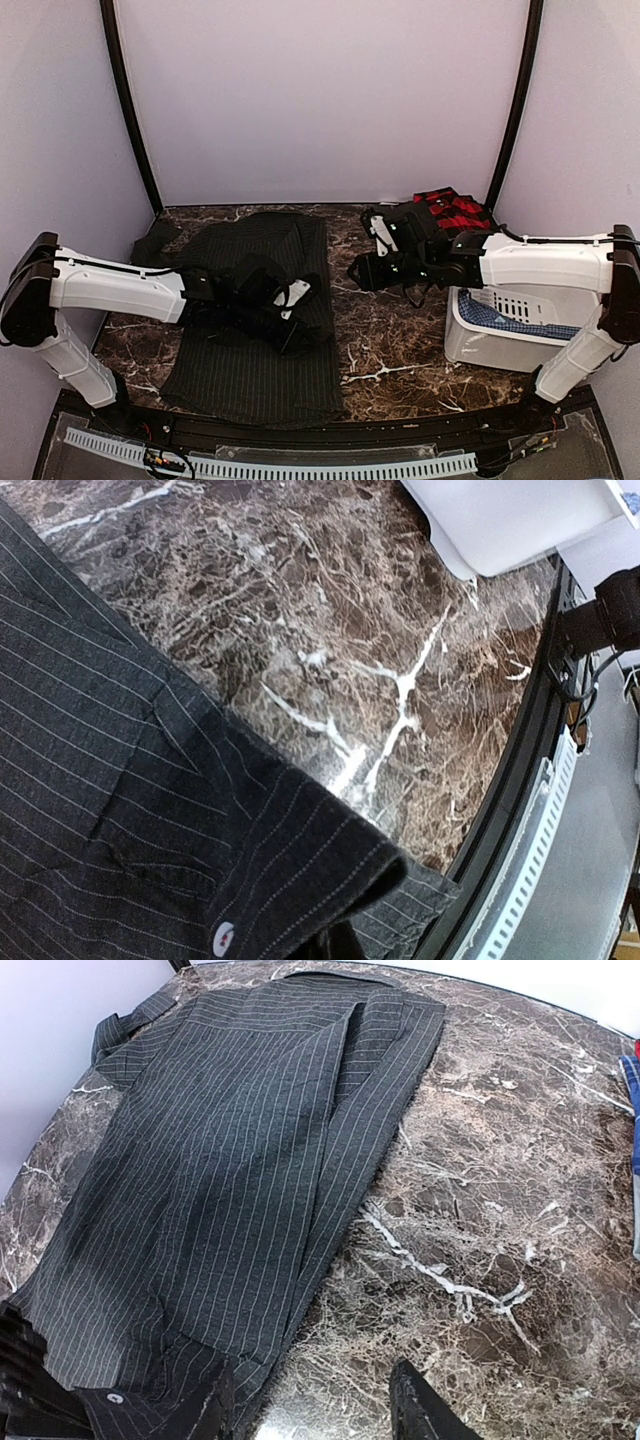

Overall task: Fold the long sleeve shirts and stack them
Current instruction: Fold the sleeve of the 1/3-folded shirt.

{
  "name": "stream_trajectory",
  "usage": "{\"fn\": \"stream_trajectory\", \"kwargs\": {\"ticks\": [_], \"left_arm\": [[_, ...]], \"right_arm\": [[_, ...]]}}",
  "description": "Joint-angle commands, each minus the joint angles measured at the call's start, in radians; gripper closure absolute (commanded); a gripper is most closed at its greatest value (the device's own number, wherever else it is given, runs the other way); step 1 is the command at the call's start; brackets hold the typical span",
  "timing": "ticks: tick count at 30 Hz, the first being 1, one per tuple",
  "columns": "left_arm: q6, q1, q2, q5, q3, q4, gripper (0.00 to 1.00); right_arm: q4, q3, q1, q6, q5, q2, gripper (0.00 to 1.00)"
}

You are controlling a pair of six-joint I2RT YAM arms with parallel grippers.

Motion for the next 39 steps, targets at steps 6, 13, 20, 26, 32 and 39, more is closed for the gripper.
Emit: {"fn": "stream_trajectory", "kwargs": {"ticks": [6,13,20,26,32,39], "left_arm": [[0.065,-0.041,0.031,0.065,0.058,-0.178,0.95],[0.032,-0.041,0.081,0.112,0.091,-0.152,0.66],[0.013,-0.039,0.027,0.062,0.079,-0.122,0.45],[0.01,-0.038,-0.055,0.127,0.042,-0.056,0.41],[0.006,-0.03,-0.114,0.102,0.018,-0.047,0.4],[-0.123,0.119,-0.216,-0.138,-0.035,-0.02,0.41]], "right_arm": [[0.049,-0.004,-0.002,0.009,-0.024,0.0,0.5],[0.046,-0.01,-0.002,0.01,-0.026,-0.002,0.5],[0.042,-0.023,-0.002,0.008,-0.034,-0.007,0.5],[0.052,-0.022,-0.002,0.014,-0.062,0.006,0.5],[0.063,-0.03,-0.002,0.023,-0.087,0.014,0.49],[0.093,0.003,0.007,0.054,-0.201,0.071,0.52]]}}
